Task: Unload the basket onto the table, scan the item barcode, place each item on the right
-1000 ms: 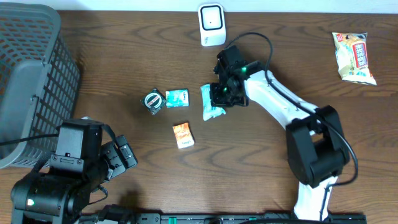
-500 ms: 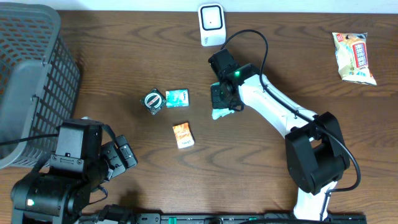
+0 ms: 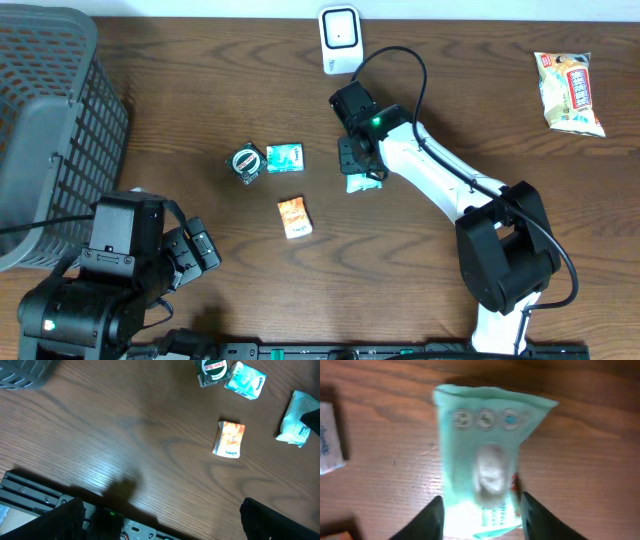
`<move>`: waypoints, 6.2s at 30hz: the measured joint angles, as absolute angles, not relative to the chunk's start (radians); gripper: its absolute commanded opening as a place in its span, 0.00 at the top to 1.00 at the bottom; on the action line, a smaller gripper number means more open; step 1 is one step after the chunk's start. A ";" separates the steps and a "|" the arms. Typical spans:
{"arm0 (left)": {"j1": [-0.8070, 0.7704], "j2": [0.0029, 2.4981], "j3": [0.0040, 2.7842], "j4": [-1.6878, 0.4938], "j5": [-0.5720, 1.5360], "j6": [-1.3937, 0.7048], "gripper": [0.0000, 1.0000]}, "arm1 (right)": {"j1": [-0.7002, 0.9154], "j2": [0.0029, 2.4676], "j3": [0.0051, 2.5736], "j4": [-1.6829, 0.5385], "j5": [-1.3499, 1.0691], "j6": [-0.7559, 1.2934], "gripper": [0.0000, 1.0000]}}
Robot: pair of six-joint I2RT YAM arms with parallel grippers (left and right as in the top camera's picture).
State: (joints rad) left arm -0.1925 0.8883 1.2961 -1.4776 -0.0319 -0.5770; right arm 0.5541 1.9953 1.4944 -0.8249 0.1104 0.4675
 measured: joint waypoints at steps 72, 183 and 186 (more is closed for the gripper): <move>-0.192 0.888 1.296 -1.478 -0.032 -0.577 0.03 | 0.394 2.107 1.542 -0.762 -0.430 0.251 0.99; -0.192 0.888 1.296 -1.478 -0.032 -0.577 0.02 | 0.291 1.961 1.417 -0.783 -0.586 0.174 0.36; -0.193 0.888 1.296 -1.478 -0.032 -0.577 0.02 | 0.349 1.961 1.417 -0.729 -0.576 0.174 0.37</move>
